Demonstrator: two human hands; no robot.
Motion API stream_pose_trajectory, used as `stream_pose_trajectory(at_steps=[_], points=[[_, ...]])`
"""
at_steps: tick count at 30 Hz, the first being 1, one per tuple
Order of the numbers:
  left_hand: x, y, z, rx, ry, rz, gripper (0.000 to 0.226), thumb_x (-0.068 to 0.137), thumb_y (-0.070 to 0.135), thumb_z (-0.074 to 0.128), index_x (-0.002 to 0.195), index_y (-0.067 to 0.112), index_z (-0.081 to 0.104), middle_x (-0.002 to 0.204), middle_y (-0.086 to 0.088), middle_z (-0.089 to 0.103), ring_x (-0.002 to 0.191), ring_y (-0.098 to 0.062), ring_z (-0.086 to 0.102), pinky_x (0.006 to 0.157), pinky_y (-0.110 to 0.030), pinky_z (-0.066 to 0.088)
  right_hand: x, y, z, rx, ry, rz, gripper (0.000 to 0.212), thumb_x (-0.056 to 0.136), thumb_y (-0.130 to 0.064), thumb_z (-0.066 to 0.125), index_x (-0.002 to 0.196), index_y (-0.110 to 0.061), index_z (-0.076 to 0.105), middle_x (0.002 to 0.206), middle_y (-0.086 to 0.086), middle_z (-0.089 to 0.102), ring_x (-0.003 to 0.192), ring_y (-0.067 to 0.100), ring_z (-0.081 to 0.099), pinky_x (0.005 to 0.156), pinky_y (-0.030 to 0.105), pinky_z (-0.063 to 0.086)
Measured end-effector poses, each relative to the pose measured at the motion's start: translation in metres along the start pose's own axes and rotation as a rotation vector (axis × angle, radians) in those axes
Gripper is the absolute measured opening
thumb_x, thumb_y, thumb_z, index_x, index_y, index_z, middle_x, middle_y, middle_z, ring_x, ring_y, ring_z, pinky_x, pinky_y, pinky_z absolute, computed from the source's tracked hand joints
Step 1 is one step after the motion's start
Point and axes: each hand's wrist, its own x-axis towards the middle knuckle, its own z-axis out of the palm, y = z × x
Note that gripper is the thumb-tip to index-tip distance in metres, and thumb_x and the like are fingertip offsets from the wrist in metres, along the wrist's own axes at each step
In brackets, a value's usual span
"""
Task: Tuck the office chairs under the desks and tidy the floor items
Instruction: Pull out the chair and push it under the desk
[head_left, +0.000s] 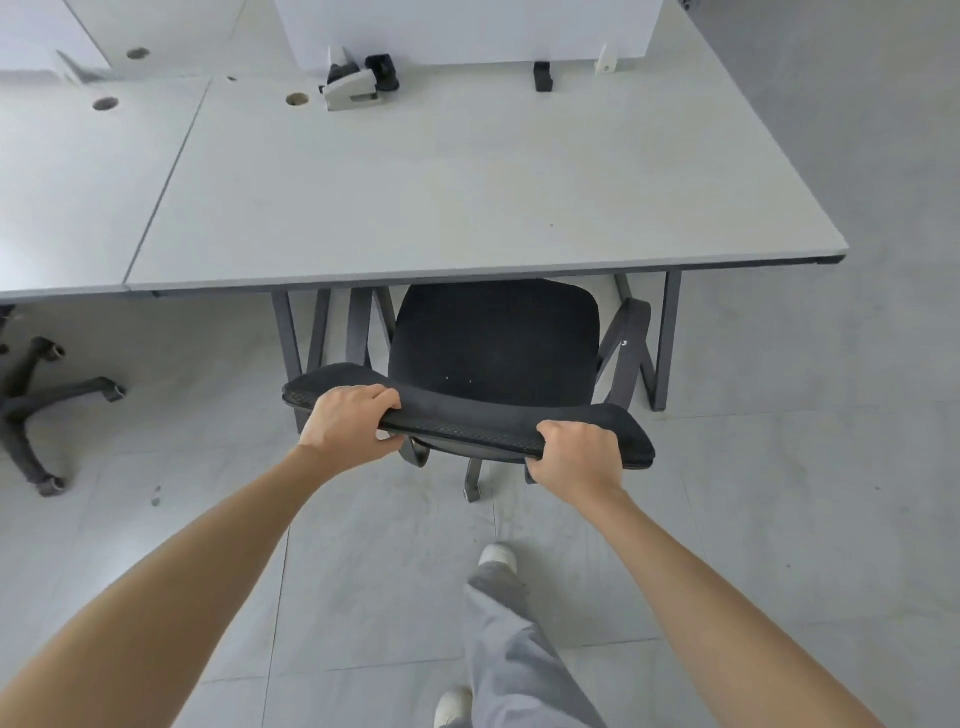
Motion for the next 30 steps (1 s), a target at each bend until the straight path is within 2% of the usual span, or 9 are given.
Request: stream_pose_trajectory(at_steps=[5, 9, 12, 15, 18, 30], points=[[0.057, -0.037, -0.003, 0.026, 0.003, 0.014, 0.042, 0.070, 0.054, 0.056, 0.094, 0.021, 0.062, 0.084, 0.008, 0.067, 0.075, -0.017, 0.061, 0.064, -0.025, 0.041, 0.061, -0.003, -0.010, 0.019, -0.003, -0.003, 0.022, 0.080, -0.036, 0.056, 0.075, -0.017, 0.046, 0.078, 0.003, 0.065, 0.068, 0.025, 0.053, 0.046, 0.026, 0.020], [0.100, -0.055, -0.015, 0.031, -0.084, 0.068, 0.071, 0.067, 0.074, 0.029, 0.102, 0.019, 0.059, 0.089, 0.007, 0.065, 0.083, -0.017, 0.060, 0.075, -0.026, 0.040, 0.106, 0.000, -0.020, 0.012, -0.007, -0.005, 0.026, 0.081, -0.038, 0.055, 0.090, -0.015, 0.060, 0.083, 0.003, 0.068, 0.078, 0.025, 0.062, 0.056, 0.027, 0.033], [0.124, -0.066, -0.020, -0.001, -0.122, 0.063, 0.078, 0.067, 0.076, 0.020, 0.102, 0.017, 0.058, 0.091, 0.005, 0.064, 0.085, -0.018, 0.058, 0.078, -0.027, 0.040, 0.133, 0.002, -0.023, 0.028, -0.008, 0.007, 0.026, 0.080, -0.037, 0.056, 0.093, -0.015, 0.062, 0.084, 0.002, 0.067, 0.080, 0.024, 0.062, 0.057, 0.027, 0.036], [0.134, -0.066, -0.016, -0.016, -0.080, 0.030, 0.076, 0.065, 0.076, 0.020, 0.095, 0.017, 0.058, 0.086, 0.006, 0.063, 0.080, -0.017, 0.059, 0.065, -0.025, 0.036, 0.150, 0.008, -0.023, 0.021, -0.002, 0.013, 0.028, 0.079, -0.037, 0.057, 0.098, -0.017, 0.062, 0.086, -0.001, 0.067, 0.082, 0.022, 0.061, 0.057, 0.027, 0.038], [0.136, -0.061, -0.012, -0.023, 0.002, -0.014, 0.074, 0.065, 0.077, 0.027, 0.090, 0.018, 0.064, 0.080, 0.007, 0.067, 0.073, -0.016, 0.062, 0.057, -0.024, 0.039, 0.160, 0.016, -0.022, 0.019, 0.000, 0.037, 0.030, 0.077, -0.036, 0.057, 0.101, -0.018, 0.062, 0.090, -0.002, 0.068, 0.085, 0.021, 0.061, 0.061, 0.028, 0.044], [0.140, -0.059, -0.017, -0.022, -0.058, -0.047, 0.072, 0.067, 0.076, 0.030, 0.090, 0.018, 0.065, 0.078, 0.007, 0.068, 0.072, -0.016, 0.064, 0.053, -0.024, 0.042, 0.165, 0.019, -0.018, 0.046, 0.024, 0.034, 0.024, 0.071, -0.030, 0.060, 0.093, -0.019, 0.064, 0.084, -0.003, 0.068, 0.080, 0.020, 0.061, 0.058, 0.027, 0.048]])
